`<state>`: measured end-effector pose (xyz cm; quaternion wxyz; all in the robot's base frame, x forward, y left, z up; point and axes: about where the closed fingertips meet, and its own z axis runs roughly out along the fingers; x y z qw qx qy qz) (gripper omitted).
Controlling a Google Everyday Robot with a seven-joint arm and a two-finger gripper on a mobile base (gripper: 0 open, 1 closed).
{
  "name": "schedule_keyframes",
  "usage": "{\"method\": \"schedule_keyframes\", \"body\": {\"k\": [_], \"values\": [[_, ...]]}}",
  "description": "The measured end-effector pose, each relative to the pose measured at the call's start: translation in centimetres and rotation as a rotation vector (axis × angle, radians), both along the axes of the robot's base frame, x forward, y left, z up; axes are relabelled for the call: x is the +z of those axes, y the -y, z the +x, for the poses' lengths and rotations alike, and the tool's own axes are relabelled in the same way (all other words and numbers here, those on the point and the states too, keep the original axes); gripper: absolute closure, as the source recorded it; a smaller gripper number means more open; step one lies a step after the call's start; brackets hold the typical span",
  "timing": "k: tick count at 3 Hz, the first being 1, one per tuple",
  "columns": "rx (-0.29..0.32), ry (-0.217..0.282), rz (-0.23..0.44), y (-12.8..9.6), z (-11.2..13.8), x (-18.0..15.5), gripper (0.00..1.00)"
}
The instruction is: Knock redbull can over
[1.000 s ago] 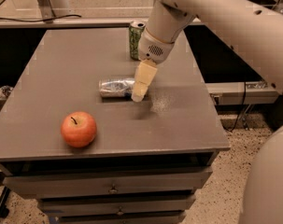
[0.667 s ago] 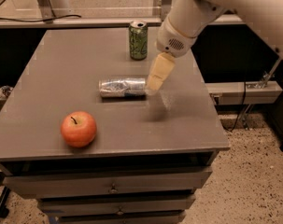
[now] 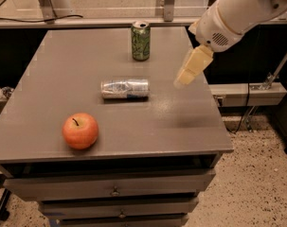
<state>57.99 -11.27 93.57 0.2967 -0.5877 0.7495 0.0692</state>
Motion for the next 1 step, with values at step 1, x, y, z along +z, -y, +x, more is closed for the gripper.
{"method": "schedule_keyframes", "body": {"k": [1], "values": [[0.003, -0.001, -0.001, -0.20, 0.00, -0.01, 0.00]]}}
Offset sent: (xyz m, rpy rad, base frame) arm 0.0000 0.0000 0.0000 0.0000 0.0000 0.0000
